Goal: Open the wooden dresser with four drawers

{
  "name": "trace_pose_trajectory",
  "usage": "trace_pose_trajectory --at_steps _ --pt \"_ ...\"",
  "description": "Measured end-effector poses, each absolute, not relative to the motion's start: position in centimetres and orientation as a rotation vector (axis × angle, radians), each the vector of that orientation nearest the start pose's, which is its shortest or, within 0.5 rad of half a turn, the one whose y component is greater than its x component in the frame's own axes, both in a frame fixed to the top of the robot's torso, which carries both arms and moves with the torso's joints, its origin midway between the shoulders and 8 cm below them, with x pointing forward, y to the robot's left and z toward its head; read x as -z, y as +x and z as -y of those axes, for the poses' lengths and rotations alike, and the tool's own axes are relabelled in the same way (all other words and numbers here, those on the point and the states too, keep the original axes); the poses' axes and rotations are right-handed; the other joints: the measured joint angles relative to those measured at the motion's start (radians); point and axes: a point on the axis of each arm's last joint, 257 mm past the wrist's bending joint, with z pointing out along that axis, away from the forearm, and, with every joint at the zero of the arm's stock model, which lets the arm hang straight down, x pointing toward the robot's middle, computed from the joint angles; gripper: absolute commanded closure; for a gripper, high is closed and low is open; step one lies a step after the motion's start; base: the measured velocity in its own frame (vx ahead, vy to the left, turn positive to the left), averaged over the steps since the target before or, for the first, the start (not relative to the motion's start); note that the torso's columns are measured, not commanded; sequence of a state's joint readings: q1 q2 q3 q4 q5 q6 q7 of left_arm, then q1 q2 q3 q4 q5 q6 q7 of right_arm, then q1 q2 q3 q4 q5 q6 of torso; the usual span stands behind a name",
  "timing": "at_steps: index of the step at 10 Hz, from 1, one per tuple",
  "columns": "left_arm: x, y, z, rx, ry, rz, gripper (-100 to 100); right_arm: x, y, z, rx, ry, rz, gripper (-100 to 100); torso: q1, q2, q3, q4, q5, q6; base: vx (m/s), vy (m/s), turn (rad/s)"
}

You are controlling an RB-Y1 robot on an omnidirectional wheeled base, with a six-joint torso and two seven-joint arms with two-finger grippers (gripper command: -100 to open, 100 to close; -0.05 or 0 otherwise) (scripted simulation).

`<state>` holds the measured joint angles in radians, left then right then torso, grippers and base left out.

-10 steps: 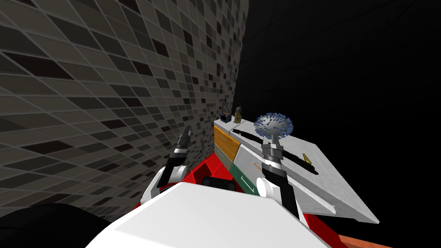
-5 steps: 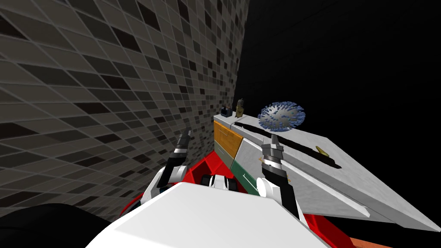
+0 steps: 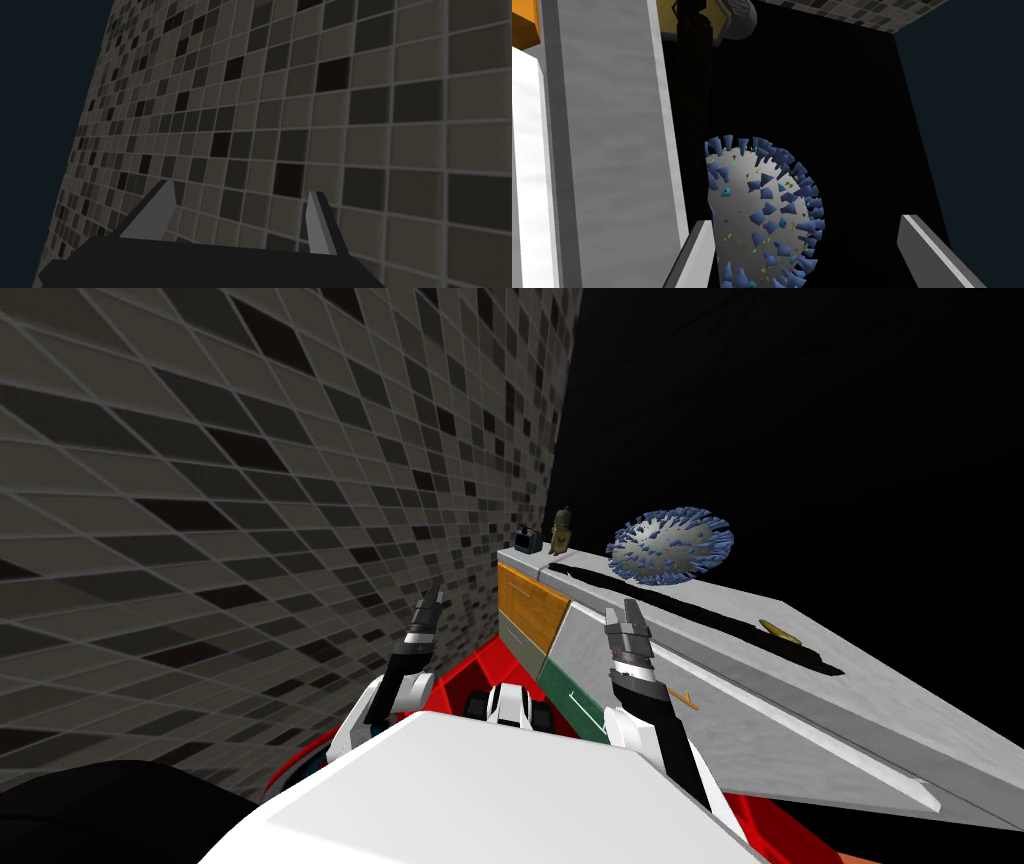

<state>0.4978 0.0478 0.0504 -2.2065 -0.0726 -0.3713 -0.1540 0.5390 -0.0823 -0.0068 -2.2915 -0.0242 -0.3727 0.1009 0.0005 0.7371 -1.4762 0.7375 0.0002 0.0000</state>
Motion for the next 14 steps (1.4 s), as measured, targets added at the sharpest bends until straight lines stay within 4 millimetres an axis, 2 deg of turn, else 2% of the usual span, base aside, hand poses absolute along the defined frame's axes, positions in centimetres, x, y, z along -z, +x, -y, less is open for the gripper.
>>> trace_pose_trajectory --at_steps 10,14 --pt "3.4 37.4 -29.6 1.012 -0.66 -0.862 0 3.7 36.3 24.7 -0.913 0.318 -1.149 -100 0.001 0.0 0.0 0.0 0.0 0.0 0.034 0.033 0.027" --pt "3.4 37.4 -29.6 1.012 -0.66 -0.862 0 4.9 36.3 23.9 -0.798 0.168 -1.246 -100 -0.001 0.001 0.0 0.0 0.0 0.0 0.035 0.031 0.028"
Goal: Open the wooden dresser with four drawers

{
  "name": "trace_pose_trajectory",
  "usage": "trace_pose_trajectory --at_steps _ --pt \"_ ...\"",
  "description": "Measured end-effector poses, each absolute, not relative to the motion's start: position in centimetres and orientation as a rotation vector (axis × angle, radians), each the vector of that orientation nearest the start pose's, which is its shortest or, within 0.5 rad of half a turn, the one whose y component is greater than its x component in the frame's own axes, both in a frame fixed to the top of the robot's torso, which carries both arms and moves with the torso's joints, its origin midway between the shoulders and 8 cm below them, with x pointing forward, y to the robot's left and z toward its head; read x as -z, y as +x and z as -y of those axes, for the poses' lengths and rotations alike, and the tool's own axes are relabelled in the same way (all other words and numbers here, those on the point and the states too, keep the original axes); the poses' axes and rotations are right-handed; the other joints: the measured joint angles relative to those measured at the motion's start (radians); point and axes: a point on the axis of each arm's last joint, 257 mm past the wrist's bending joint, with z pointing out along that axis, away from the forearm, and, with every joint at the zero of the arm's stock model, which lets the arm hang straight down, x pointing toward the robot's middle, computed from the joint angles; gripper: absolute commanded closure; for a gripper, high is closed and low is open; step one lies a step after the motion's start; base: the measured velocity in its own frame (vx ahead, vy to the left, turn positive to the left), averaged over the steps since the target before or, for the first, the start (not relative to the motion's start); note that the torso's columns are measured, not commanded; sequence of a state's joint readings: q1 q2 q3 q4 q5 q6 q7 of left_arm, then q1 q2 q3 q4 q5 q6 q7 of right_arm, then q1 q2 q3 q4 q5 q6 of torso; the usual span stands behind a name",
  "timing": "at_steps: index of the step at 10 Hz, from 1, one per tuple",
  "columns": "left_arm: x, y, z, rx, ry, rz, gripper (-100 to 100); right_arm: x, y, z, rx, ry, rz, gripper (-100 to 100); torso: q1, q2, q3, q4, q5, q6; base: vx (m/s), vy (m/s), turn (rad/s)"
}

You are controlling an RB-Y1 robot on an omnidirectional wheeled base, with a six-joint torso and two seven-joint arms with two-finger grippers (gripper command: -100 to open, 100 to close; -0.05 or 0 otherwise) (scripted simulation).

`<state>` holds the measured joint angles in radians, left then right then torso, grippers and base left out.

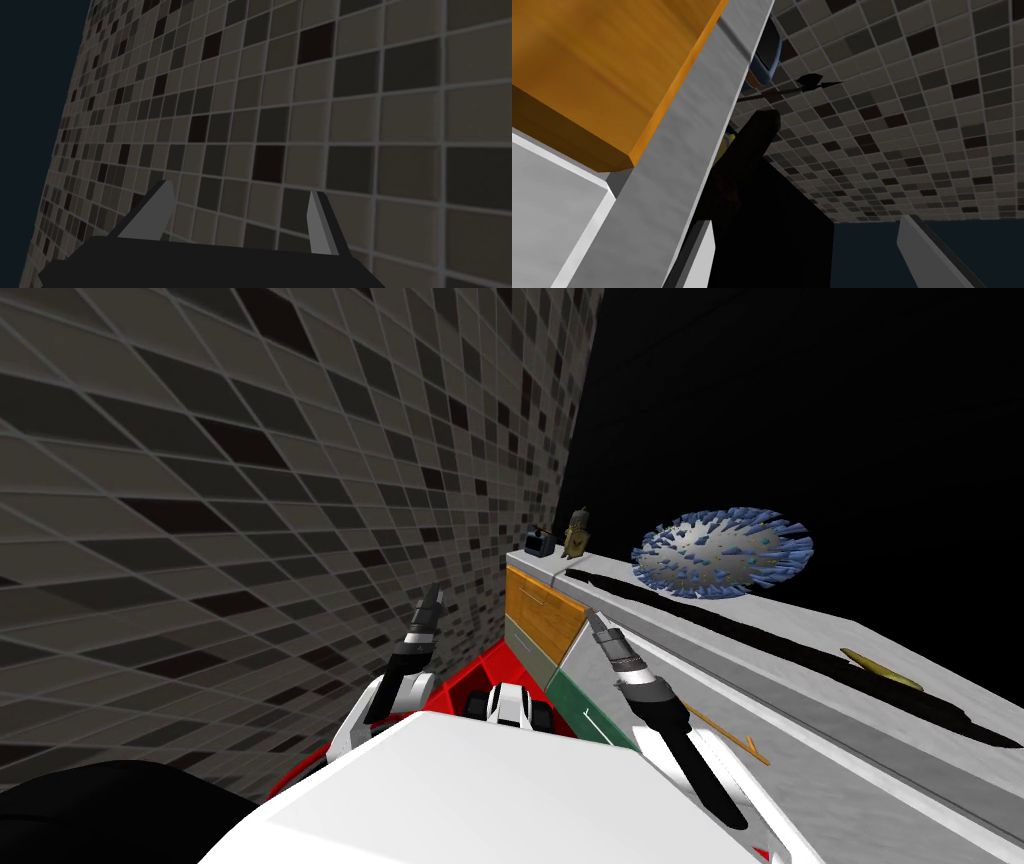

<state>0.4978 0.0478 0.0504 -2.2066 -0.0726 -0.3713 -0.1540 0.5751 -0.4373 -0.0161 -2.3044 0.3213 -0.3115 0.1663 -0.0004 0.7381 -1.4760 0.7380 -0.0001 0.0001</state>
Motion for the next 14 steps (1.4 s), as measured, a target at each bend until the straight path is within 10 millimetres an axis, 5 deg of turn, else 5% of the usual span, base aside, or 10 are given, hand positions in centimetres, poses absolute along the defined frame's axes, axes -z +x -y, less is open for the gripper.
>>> trace_pose_trajectory --at_steps 14 --pt "3.4 37.4 -29.6 1.012 -0.66 -0.862 0 10.8 35.6 22.6 -0.381 -0.398 -1.477 -100 0.0 0.001 0.0 0.0 0.0 0.0 0.034 0.031 0.026"
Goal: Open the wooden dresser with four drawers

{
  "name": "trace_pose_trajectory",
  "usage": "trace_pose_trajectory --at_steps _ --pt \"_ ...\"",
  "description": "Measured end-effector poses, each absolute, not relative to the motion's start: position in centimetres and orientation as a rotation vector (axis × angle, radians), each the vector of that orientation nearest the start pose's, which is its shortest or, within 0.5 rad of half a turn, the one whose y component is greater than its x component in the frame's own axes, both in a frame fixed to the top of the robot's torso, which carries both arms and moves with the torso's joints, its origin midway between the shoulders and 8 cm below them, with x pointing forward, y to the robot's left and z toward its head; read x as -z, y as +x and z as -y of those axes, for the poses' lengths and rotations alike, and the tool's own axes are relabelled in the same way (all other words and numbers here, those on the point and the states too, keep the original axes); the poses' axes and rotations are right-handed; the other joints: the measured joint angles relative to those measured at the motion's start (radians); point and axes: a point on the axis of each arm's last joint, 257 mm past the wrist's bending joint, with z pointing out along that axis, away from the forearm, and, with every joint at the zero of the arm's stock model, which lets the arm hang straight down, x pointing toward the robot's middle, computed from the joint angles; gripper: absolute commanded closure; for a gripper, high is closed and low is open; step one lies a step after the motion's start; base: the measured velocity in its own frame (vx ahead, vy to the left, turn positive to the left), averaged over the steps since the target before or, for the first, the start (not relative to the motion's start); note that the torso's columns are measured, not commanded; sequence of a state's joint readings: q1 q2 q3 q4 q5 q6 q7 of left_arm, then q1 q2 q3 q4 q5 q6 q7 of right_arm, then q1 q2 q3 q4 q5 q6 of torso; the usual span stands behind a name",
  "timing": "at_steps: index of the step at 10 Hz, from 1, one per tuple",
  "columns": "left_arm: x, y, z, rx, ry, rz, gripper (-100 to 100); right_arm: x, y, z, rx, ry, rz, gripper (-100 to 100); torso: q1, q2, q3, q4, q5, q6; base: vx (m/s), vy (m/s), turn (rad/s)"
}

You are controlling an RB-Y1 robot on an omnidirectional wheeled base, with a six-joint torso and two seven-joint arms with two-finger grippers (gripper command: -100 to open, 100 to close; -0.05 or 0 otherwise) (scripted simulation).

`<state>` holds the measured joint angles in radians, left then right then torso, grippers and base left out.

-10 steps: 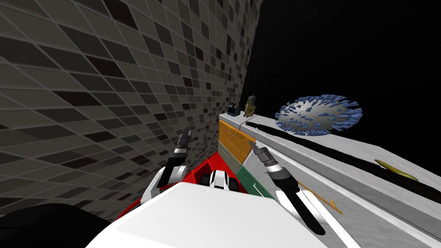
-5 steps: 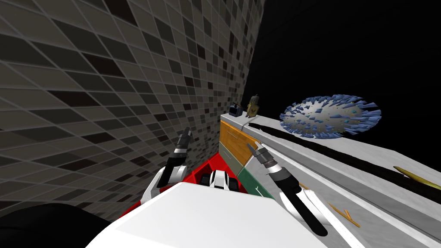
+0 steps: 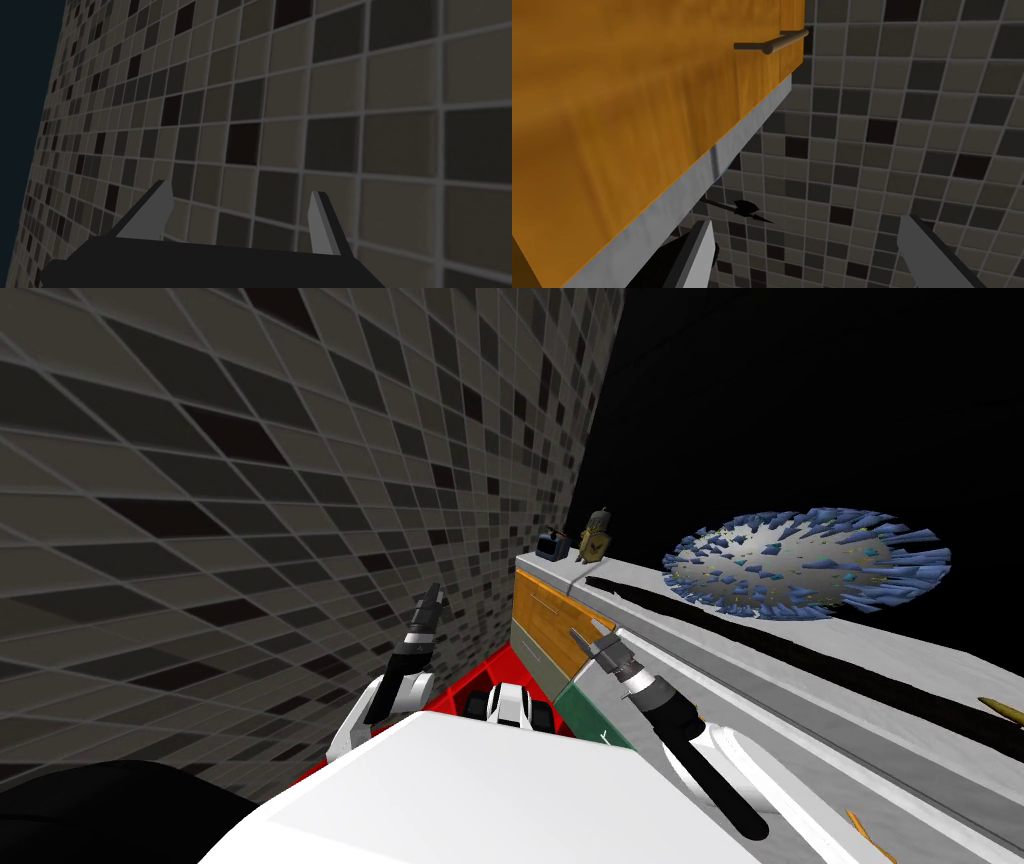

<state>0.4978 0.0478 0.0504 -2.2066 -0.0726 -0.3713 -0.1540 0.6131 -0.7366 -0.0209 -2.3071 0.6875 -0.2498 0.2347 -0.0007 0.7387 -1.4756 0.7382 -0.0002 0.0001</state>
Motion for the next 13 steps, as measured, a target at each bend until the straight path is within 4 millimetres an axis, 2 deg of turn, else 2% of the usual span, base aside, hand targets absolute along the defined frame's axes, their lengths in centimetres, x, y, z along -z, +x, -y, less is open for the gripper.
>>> trace_pose_trajectory --at_steps 13 --pt "3.4 37.4 -29.6 1.012 -0.66 -0.862 0 16.2 35.3 25.2 0.011 -0.962 -1.528 -100 0.0 -0.001 -0.001 0.0 0.0 0.0 0.033 0.028 0.024"
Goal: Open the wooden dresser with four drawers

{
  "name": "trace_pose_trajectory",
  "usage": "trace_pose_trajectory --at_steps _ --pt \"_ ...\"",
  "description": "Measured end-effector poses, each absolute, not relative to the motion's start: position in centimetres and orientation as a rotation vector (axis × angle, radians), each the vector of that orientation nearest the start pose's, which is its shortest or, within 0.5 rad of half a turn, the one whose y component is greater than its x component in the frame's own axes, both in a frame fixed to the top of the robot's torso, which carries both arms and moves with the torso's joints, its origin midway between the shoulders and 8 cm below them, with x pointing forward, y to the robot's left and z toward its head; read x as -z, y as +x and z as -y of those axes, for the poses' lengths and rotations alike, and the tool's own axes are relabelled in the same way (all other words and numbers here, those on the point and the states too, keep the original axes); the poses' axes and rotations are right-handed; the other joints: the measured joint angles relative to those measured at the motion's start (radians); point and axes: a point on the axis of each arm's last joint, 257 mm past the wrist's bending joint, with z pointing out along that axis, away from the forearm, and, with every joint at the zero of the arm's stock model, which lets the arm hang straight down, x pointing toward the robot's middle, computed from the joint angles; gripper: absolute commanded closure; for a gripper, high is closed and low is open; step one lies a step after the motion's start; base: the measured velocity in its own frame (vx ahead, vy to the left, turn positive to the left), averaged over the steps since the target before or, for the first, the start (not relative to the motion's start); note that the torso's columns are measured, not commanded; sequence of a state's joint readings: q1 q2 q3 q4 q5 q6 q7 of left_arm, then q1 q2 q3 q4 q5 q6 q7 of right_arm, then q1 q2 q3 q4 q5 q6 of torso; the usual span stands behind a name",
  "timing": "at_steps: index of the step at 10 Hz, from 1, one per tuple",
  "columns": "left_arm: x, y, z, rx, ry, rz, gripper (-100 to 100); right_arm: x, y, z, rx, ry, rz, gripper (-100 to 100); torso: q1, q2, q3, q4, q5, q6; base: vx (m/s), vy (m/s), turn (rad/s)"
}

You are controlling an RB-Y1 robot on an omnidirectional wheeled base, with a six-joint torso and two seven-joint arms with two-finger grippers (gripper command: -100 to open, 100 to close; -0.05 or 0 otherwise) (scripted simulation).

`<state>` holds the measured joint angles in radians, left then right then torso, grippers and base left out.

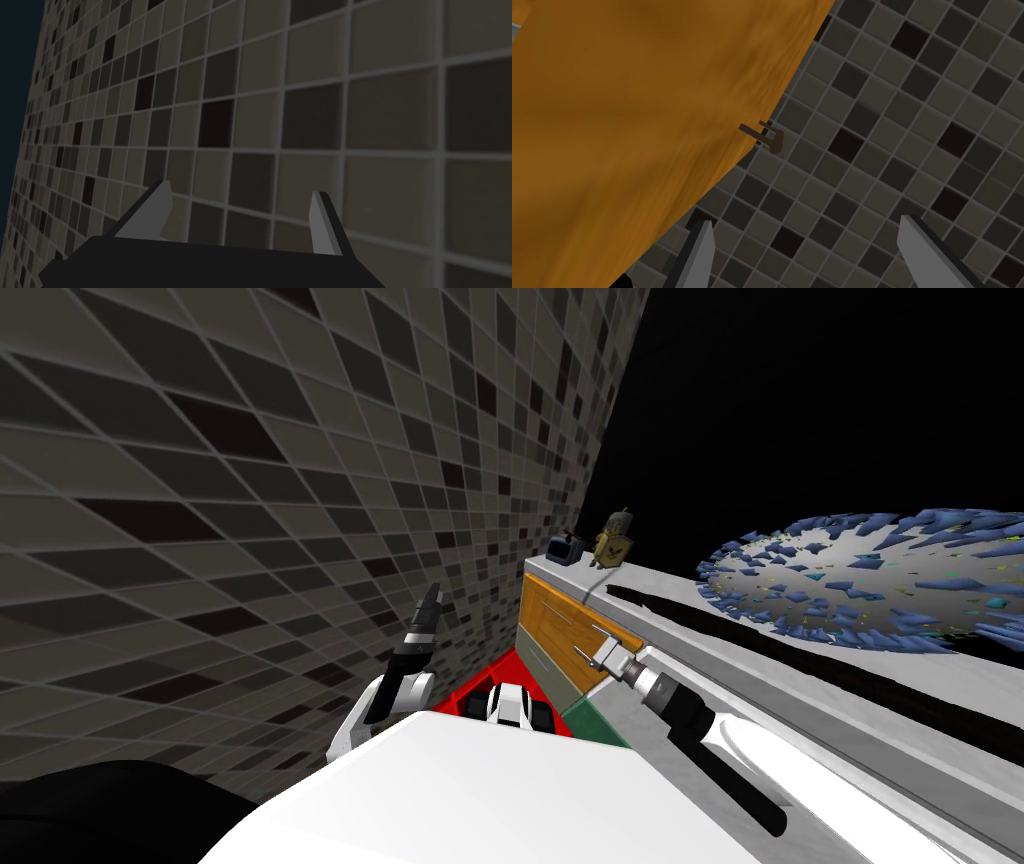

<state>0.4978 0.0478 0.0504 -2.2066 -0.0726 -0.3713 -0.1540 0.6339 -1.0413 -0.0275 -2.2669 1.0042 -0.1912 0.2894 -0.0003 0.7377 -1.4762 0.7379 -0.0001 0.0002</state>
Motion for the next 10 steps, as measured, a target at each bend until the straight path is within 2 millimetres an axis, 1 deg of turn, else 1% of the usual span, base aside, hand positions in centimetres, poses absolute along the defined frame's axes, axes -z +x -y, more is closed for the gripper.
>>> trace_pose_trajectory --at_steps 3,4,10 --pt "3.4 37.4 -29.6 1.012 -0.66 -0.862 0 17.1 35.1 26.1 0.103 -1.105 -1.51 -100 0.0 0.001 0.0 0.0 0.0 0.0 0.035 0.028 0.026" --pt "3.4 37.4 -29.6 1.012 -0.66 -0.862 0 17.6 35.2 26.7 0.143 -1.161 -1.5 -100 0.001 0.0 0.0 0.0 0.0 0.0 0.031 0.026 0.019" --pt "3.4 37.4 -29.6 1.012 -0.66 -0.862 0 18.8 35.2 28.5 0.318 -1.449 -1.411 -100 0.001 0.0 0.0 0.0 0.0 0.0 0.037 0.028 0.027"
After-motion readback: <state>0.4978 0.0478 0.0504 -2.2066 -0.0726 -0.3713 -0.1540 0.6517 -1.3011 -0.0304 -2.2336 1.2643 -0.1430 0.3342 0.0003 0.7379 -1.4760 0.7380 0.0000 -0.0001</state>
